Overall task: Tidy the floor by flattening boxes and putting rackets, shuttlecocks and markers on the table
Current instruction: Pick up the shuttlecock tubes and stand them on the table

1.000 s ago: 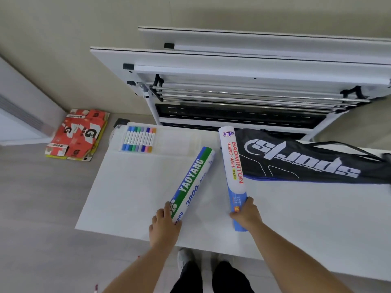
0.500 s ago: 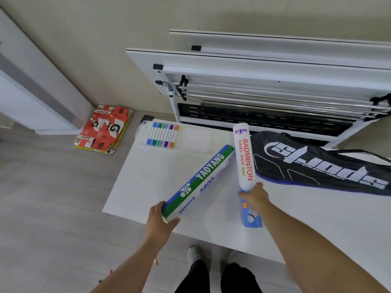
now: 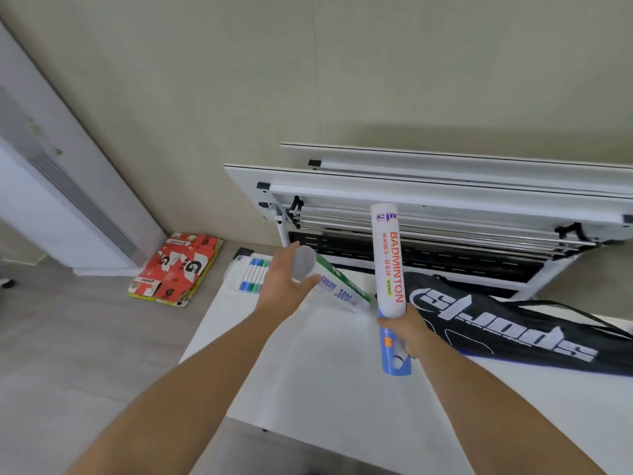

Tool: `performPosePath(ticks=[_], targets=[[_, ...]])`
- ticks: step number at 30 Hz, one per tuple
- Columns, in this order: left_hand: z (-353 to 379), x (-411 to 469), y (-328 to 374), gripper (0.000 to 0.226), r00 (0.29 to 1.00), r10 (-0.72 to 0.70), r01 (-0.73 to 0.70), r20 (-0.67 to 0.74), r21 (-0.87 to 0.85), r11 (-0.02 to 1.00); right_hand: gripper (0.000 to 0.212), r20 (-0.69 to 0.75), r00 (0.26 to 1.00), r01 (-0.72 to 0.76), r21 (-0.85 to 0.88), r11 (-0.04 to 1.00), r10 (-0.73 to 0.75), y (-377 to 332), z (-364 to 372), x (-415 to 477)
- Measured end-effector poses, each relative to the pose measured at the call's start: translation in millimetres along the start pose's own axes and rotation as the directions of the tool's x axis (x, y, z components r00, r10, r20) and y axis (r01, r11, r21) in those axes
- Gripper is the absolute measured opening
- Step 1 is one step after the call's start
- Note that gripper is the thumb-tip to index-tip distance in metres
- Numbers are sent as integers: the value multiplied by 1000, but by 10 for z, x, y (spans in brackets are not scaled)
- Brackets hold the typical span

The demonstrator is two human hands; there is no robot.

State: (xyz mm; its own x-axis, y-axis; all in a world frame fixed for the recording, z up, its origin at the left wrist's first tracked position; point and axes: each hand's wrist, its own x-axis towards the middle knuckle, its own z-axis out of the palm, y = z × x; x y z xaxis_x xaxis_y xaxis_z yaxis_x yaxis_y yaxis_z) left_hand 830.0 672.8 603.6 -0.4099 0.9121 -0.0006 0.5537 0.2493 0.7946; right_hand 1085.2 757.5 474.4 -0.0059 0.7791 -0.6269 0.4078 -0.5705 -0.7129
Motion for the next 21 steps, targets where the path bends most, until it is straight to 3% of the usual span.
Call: performPosePath(ticks=[7,10,21], targets=[[451,564,602,81,990,125,-128,71,47,991,76,89,991,104,14,994,-105,88,-192,357],[624,843,758,81,984,153,-157,93,46,986,69,95,987,133,-6,991,-132,31,-196,282],[926,1999,960,82,882,330,-372,337,68,926,76,-18,989,150,108,983,-149,56,147,755]])
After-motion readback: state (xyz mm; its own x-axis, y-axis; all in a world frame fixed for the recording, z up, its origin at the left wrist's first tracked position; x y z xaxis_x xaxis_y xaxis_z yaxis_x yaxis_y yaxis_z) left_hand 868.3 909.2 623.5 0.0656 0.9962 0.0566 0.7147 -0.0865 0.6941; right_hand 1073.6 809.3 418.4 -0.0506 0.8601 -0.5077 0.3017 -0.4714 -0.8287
